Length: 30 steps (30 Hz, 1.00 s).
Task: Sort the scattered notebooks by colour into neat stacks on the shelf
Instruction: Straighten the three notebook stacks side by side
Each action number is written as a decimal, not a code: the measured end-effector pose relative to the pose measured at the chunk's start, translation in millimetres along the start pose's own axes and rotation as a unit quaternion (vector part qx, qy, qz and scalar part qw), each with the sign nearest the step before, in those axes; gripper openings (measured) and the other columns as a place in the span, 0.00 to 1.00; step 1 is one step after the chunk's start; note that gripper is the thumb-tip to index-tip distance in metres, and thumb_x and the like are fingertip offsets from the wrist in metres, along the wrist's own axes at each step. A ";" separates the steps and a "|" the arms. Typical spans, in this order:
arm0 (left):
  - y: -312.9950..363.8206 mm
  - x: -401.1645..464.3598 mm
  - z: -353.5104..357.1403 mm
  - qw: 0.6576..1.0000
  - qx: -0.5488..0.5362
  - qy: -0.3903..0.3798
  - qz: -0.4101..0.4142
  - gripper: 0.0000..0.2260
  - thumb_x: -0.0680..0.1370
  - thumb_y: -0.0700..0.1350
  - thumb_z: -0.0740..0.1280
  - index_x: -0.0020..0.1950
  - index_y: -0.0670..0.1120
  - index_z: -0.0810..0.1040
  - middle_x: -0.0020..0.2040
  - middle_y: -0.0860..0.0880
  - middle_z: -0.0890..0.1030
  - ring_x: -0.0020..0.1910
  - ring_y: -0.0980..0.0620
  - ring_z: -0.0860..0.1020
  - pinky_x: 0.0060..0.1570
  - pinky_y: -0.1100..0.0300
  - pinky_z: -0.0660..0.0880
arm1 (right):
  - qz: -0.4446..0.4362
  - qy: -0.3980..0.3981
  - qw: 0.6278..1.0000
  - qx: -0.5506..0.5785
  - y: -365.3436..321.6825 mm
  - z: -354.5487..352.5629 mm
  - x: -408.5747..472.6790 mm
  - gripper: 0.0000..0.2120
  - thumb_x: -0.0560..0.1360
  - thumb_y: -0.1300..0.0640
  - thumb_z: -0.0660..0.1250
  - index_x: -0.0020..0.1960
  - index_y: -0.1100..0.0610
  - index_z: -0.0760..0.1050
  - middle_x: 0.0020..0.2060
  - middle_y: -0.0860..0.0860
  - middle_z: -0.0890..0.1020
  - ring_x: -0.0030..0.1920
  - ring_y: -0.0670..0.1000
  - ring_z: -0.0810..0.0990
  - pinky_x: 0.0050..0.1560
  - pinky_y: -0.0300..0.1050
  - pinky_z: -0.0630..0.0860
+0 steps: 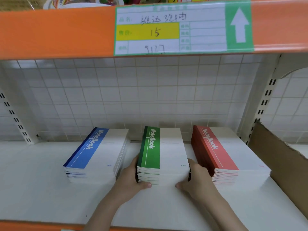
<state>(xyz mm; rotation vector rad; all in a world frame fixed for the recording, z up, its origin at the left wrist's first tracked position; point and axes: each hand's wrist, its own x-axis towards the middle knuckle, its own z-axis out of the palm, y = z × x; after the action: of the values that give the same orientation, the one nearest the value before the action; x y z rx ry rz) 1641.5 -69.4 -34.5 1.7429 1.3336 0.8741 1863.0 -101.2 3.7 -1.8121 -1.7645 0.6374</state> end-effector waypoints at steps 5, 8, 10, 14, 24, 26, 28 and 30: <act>1.6 1.2 -2.2 1.000 -0.011 0.010 -0.002 0.40 0.63 0.32 0.78 0.71 0.50 0.66 0.54 0.57 0.82 0.54 0.62 0.79 0.51 0.63 0.78 | -0.012 0.007 1.000 -0.001 3.9 1.3 3.1 0.22 0.62 0.63 0.75 0.54 0.55 0.75 0.44 0.48 0.82 0.42 0.50 0.77 0.35 0.34 0.69; 5.2 1.6 -3.3 1.000 0.011 0.008 -0.002 0.41 0.63 0.34 0.78 0.71 0.52 0.66 0.54 0.58 0.82 0.53 0.63 0.79 0.49 0.67 0.77 | -0.011 0.008 1.000 -0.004 5.7 2.2 5.6 0.19 0.61 0.64 0.75 0.51 0.57 0.75 0.40 0.48 0.81 0.38 0.49 0.76 0.31 0.30 0.66; 8.1 0.5 -3.1 1.000 0.021 0.006 -0.005 0.41 0.64 0.35 0.78 0.72 0.53 0.65 0.54 0.58 0.82 0.53 0.62 0.79 0.51 0.65 0.77 | -0.012 0.013 1.000 -0.005 6.4 2.4 6.2 0.18 0.61 0.64 0.75 0.50 0.58 0.76 0.41 0.48 0.82 0.39 0.49 0.76 0.30 0.30 0.65; 12.8 -0.8 -1.7 1.000 0.025 0.004 -0.012 0.40 0.66 0.35 0.77 0.73 0.52 0.63 0.55 0.57 0.81 0.54 0.61 0.79 0.55 0.62 0.77 | -0.007 0.017 1.000 -0.006 4.2 2.8 3.6 0.19 0.62 0.64 0.75 0.52 0.57 0.75 0.43 0.49 0.82 0.41 0.50 0.76 0.34 0.38 0.67; 0.2 10.5 7.1 0.971 -0.213 -0.010 -0.113 0.25 0.65 0.77 0.58 0.51 0.66 0.81 0.55 0.58 0.83 0.60 0.56 0.78 0.69 0.48 0.66 | -0.006 -0.013 0.957 0.291 -6.5 6.9 -21.9 0.23 0.68 0.48 0.75 0.60 0.44 0.71 0.50 0.34 0.81 0.51 0.32 0.78 0.45 0.24 0.72; 0.2 13.2 10.6 0.968 -0.204 0.033 -0.139 0.25 0.65 0.78 0.57 0.46 0.66 0.82 0.52 0.57 0.84 0.58 0.55 0.79 0.68 0.49 0.67 | -0.003 -0.011 0.953 0.303 -10.6 6.9 -22.6 0.21 0.70 0.46 0.73 0.61 0.44 0.71 0.50 0.32 0.81 0.51 0.32 0.78 0.47 0.27 0.73; 2.5 11.1 11.1 0.967 -0.189 0.065 -0.157 0.21 0.68 0.73 0.58 0.47 0.64 0.82 0.53 0.55 0.84 0.56 0.54 0.79 0.67 0.50 0.69 | 0.008 -0.011 0.952 0.306 -11.5 6.8 -21.5 0.21 0.71 0.44 0.70 0.62 0.44 0.71 0.52 0.34 0.80 0.54 0.34 0.77 0.56 0.35 0.72; 6.6 8.2 11.3 0.973 -0.157 0.049 -0.159 0.17 0.75 0.67 0.55 0.50 0.62 0.80 0.55 0.56 0.83 0.57 0.54 0.78 0.68 0.51 0.68 | 0.016 -0.013 0.951 0.309 -9.2 7.6 -20.8 0.19 0.74 0.44 0.67 0.63 0.43 0.70 0.55 0.35 0.79 0.57 0.35 0.76 0.60 0.39 0.70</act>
<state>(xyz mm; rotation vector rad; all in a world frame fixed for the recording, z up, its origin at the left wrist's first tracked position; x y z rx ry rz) 1656.1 -64.3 -33.6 1.2176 1.4042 0.9367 1850.3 -121.6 3.5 -1.3940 -1.3390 1.0875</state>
